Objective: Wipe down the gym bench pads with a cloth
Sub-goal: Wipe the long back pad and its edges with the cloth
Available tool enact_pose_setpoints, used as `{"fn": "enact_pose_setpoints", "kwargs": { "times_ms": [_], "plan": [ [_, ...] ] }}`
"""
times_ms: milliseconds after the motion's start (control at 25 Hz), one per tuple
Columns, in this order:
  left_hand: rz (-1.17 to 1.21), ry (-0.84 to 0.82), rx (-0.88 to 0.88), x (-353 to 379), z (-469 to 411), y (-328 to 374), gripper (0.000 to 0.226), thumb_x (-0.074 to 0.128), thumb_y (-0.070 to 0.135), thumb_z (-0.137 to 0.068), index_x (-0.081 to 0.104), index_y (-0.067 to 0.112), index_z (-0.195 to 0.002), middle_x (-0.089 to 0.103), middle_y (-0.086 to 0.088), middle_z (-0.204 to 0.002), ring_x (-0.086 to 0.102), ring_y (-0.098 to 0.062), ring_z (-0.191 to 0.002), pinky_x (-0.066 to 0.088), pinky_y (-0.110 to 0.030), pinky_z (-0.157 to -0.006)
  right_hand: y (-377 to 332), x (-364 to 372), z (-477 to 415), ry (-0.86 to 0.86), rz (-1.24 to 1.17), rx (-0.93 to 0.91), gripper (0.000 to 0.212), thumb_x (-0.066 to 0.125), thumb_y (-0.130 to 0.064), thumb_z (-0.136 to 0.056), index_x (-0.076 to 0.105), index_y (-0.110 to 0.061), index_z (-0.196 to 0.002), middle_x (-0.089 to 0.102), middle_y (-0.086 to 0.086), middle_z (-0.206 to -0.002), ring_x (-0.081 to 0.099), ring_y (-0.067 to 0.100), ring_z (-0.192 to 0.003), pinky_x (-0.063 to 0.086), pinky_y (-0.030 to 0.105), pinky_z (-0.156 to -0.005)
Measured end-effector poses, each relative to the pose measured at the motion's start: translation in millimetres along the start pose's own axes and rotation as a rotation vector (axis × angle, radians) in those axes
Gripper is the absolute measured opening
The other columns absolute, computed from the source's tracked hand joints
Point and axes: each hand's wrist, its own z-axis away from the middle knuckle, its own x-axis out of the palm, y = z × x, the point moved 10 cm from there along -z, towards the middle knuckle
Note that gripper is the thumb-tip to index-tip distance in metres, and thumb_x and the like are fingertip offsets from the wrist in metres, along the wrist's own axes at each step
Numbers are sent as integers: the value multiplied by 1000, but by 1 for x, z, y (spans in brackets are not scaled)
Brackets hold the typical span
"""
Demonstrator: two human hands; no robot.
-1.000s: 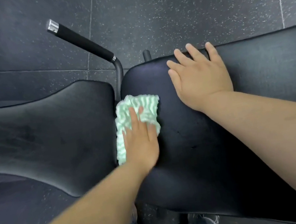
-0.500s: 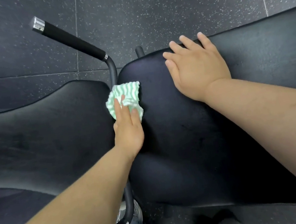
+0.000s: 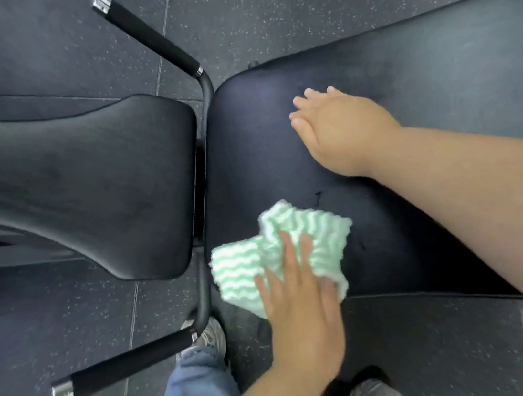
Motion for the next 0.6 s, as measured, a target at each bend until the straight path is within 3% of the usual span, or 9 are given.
{"fn": "enact_pose_setpoints", "kwargs": {
  "times_ms": [40,120,240,320,400,440,520,600],
  "plan": [
    [12,4,63,2,-5,31,65,-8,46,-89,36,36,-137,-29,24,-147,-18,-15,-145,-19,-42,-114,13,-11,6,33,21,-1,44,20,-24,-103,56,-7,-121,48,13,-137,39,33,-130,28,43,-108],
    [-28,41,201,-2,-27,88,58,-6,50,-93,3,39,-149,-19,21,-152,-8,-21,-147,-14,-43,-115,56,-37,16,129,143,34,47,19,-25,-100,58,-5,-115,53,16,-127,46,35,-120,34,47,-100],
    [-144,71,273,-18,-76,87,57,15,41,-94,13,31,-150,8,7,-160,19,-31,-143,7,-49,-116,128,-63,53,152,287,199,51,15,-30,-94,54,-8,-121,51,16,-131,43,34,-124,32,50,-100],
    [-118,118,35,-40,-98,32,55,22,36,-94,27,20,-147,13,-2,-160,30,-37,-136,18,-51,-112,150,-67,84,136,288,290,53,18,-35,-94,42,-19,-138,39,11,-147,30,30,-137,21,52,-110],
    [-100,79,-249,-37,-87,13,51,22,30,-98,28,16,-147,0,-3,-161,19,-36,-141,12,-52,-113,158,-65,111,101,282,347,53,19,-39,-96,29,-27,-147,24,4,-157,16,26,-145,10,51,-115],
    [-154,67,-198,-27,-75,44,52,18,29,-98,26,16,-148,-7,-2,-160,15,-36,-142,9,-53,-114,160,-66,123,100,272,363,51,21,-39,-98,25,-30,-148,20,2,-158,13,25,-146,7,50,-116],
    [-200,-24,214,7,-44,150,55,12,35,-97,8,28,-151,-16,7,-158,1,-30,-146,-6,-51,-116,168,-73,140,127,268,375,49,23,-38,-99,25,-33,-148,18,0,-159,11,24,-147,5,51,-116],
    [-194,-134,582,30,-22,225,55,10,42,-96,-4,37,-149,-12,15,-157,-8,-25,-147,-17,-46,-114,191,-87,154,162,293,394,49,22,-36,-97,28,-34,-146,22,0,-158,14,25,-146,7,53,-115]
  ]
}}
